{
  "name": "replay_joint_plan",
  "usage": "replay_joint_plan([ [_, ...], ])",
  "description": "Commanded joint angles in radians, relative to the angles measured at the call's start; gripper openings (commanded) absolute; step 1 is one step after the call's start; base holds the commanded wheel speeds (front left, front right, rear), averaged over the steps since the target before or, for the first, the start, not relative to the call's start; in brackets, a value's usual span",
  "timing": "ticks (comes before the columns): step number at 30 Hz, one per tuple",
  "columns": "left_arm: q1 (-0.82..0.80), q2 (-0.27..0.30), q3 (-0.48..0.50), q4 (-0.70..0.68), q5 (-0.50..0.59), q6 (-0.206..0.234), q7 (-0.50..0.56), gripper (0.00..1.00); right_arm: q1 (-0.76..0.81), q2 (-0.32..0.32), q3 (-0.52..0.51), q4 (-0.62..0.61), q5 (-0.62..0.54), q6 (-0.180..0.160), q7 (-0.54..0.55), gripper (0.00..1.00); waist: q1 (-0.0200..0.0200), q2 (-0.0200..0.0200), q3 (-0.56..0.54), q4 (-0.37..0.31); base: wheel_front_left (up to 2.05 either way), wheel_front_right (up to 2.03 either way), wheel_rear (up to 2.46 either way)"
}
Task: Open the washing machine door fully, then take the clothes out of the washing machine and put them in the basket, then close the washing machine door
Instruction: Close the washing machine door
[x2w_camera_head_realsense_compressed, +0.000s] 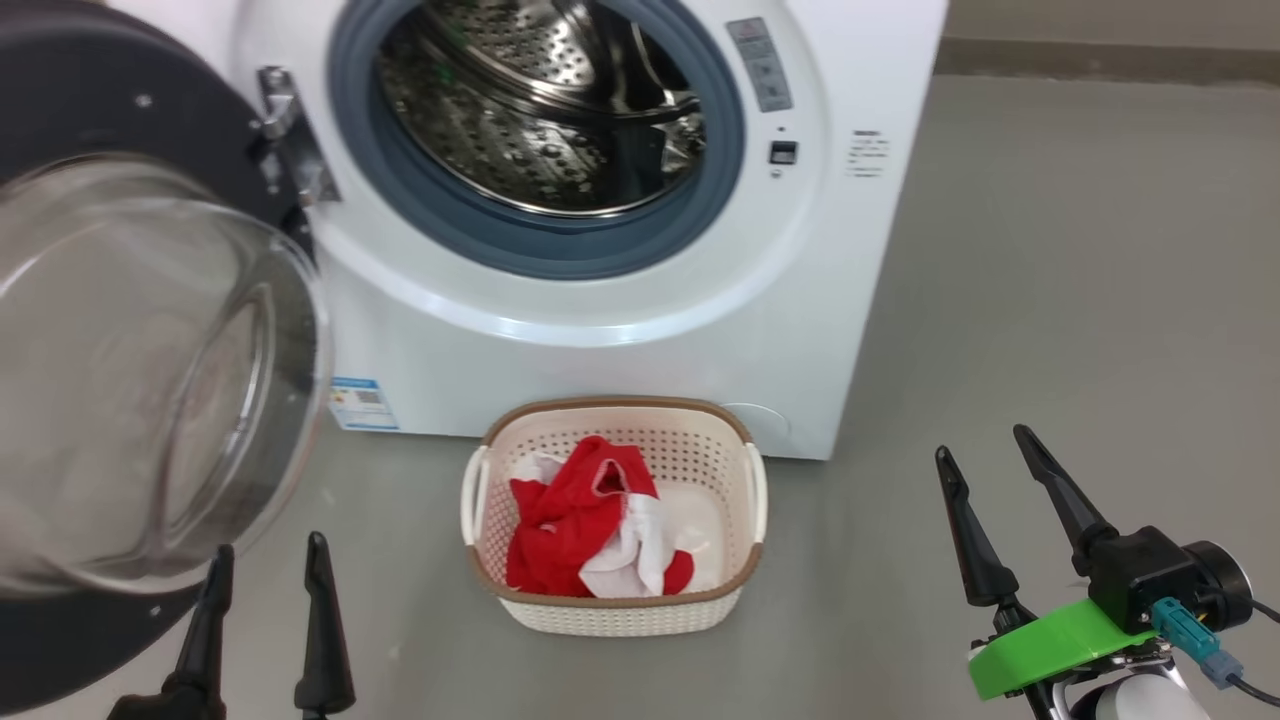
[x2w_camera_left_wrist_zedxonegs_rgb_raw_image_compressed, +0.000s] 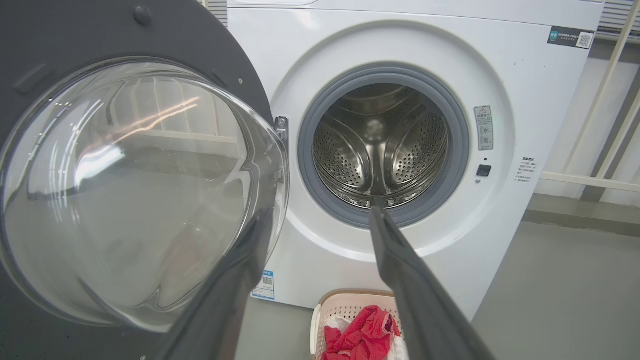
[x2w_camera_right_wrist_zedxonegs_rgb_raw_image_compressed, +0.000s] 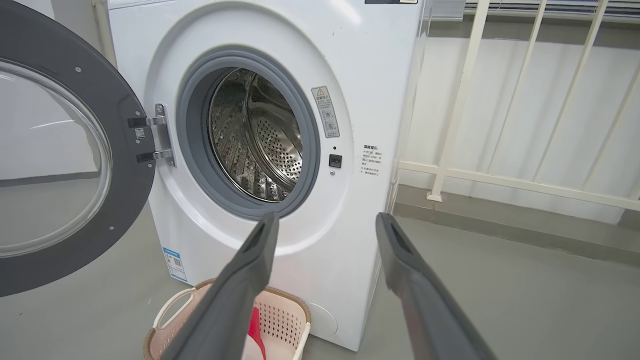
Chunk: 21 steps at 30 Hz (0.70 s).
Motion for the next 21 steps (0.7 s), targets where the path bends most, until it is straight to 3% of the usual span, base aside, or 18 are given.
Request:
replay_joint_plan([
  [1,-0.009,0.017,0.032,-0.039,0.015,0.015,0.006,1.00,-0.009,-0.003,0.024,-0.024,0.004,0.005,-0.006,1.00,0.0000,0.0000,-0.024,0.064,0.00,0.00,0.00],
  [21,0.020,0.036,0.036,-0.106,0.049,0.067,0.041,1.00,-0.005,-0.003,0.062,-0.033,0.013,0.005,-0.006,1.00,0.0000,0.0000,-0.044,0.285,0.00,0.00,0.00],
])
